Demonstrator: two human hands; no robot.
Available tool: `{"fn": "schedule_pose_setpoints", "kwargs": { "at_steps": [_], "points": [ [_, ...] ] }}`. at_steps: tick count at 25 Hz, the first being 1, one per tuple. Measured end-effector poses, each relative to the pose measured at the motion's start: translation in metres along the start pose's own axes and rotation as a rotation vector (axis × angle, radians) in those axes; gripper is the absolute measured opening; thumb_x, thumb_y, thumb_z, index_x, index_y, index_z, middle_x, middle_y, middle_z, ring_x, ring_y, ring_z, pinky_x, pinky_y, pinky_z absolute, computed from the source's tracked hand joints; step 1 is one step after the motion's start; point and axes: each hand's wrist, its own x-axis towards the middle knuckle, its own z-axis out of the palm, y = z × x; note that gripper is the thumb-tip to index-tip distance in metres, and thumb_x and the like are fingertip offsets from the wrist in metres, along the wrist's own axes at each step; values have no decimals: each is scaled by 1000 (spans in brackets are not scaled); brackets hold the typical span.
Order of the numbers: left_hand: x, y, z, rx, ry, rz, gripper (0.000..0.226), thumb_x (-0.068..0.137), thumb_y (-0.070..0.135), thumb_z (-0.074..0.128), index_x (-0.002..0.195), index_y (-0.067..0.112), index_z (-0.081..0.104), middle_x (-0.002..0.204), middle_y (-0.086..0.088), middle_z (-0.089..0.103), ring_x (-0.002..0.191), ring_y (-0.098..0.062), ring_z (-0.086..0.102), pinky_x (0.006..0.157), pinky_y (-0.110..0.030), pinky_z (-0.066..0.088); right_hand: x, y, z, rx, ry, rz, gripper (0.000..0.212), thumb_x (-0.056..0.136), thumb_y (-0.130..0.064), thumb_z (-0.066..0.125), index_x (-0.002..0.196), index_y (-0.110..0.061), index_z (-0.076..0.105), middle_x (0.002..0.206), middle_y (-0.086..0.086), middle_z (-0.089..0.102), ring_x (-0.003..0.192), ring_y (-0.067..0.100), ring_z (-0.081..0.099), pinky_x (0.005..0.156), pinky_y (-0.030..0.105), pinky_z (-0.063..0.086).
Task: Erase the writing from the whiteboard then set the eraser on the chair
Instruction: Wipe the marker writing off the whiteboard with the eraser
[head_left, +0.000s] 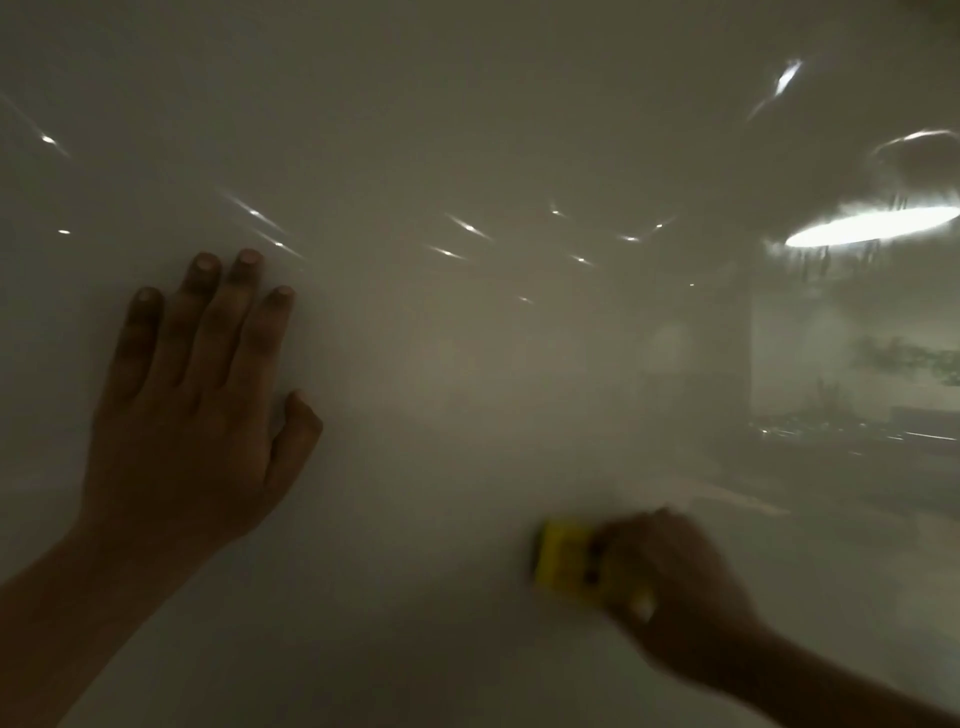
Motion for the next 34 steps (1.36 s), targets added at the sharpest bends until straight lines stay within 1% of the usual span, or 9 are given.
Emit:
{"fn": "schedule_pose_setpoints", "kwargs": {
  "at_steps": [3, 5, 12, 19, 21, 24, 27, 31, 34],
  "points": [
    [0, 3, 1, 31, 40, 4, 65, 95, 30, 43, 154, 3, 42, 167, -21, 34, 155, -41, 33, 127, -58, 22, 45, 106, -35, -42, 403, 799, 66, 71, -79, 48, 114, -30, 59, 115, 5, 68, 106, 35, 64, 84, 39, 51],
    [0, 1, 4, 54, 49, 9, 63, 96, 29, 43, 154, 3, 43, 167, -21, 36, 155, -41, 34, 127, -58, 23, 90, 147, -63, 59, 565, 1058, 79, 60, -71, 60, 124, -25, 55, 126, 9, 62, 114, 36, 58, 91, 43, 47],
    [-2, 1, 2, 49, 62, -9, 55, 104, 20, 38, 157, 7, 42, 167, -17, 37, 155, -36, 34, 127, -55, 26, 240, 41, -68, 74, 709, 312, 57, 75, -44, 76, 118, -9, 60, 113, 14, 65, 100, 33, 62, 81, 34, 46],
    [-7, -1, 4, 61, 29, -32, 55, 105, 23, 31, 157, 9, 41, 168, -14, 36, 156, -34, 33, 128, -54, 25, 122, -62, -15, 96, -26, -609, 30, 93, -41, 50, 108, -19, 64, 91, 6, 68, 70, 28, 54, 61, 35, 44],
    [-6, -1, 4, 59, 32, -27, 55, 105, 23, 32, 157, 8, 41, 168, -14, 37, 156, -35, 34, 128, -54, 27, 149, -45, -33, 26, -34, -388, 31, 89, -52, 54, 102, -25, 63, 91, 1, 67, 76, 26, 58, 63, 33, 45],
    [-7, 0, 4, 50, 53, -15, 54, 106, 22, 35, 157, 8, 41, 167, -14, 37, 156, -35, 34, 127, -53, 26, 236, -4, -79, -21, 335, 228, 45, 78, -46, 71, 115, -22, 62, 110, 3, 64, 99, 26, 60, 82, 39, 50],
    [-9, 0, 2, 25, 58, -29, 54, 106, 22, 37, 158, 9, 40, 168, -13, 36, 156, -33, 33, 127, -53, 25, 263, -19, -77, 30, 546, 162, 53, 80, -41, 70, 124, -14, 60, 117, 10, 63, 100, 35, 59, 85, 46, 48],
    [-9, 3, -3, -14, 36, -43, 53, 107, 22, 36, 159, 11, 39, 169, -12, 35, 158, -33, 30, 129, -53, 24, 162, -65, -39, 12, 237, -144, 42, 80, -37, 73, 114, -14, 67, 104, 9, 69, 79, 36, 58, 68, 42, 46],
    [-18, 5, -10, -112, -19, -83, 51, 108, 25, 37, 156, 9, 41, 168, -14, 36, 157, -37, 30, 130, -55, 21, 48, -59, -30, 43, -35, 137, 39, 71, -38, 76, 105, -23, 65, 98, 0, 67, 78, 31, 61, 65, 36, 48]
  ]
}}
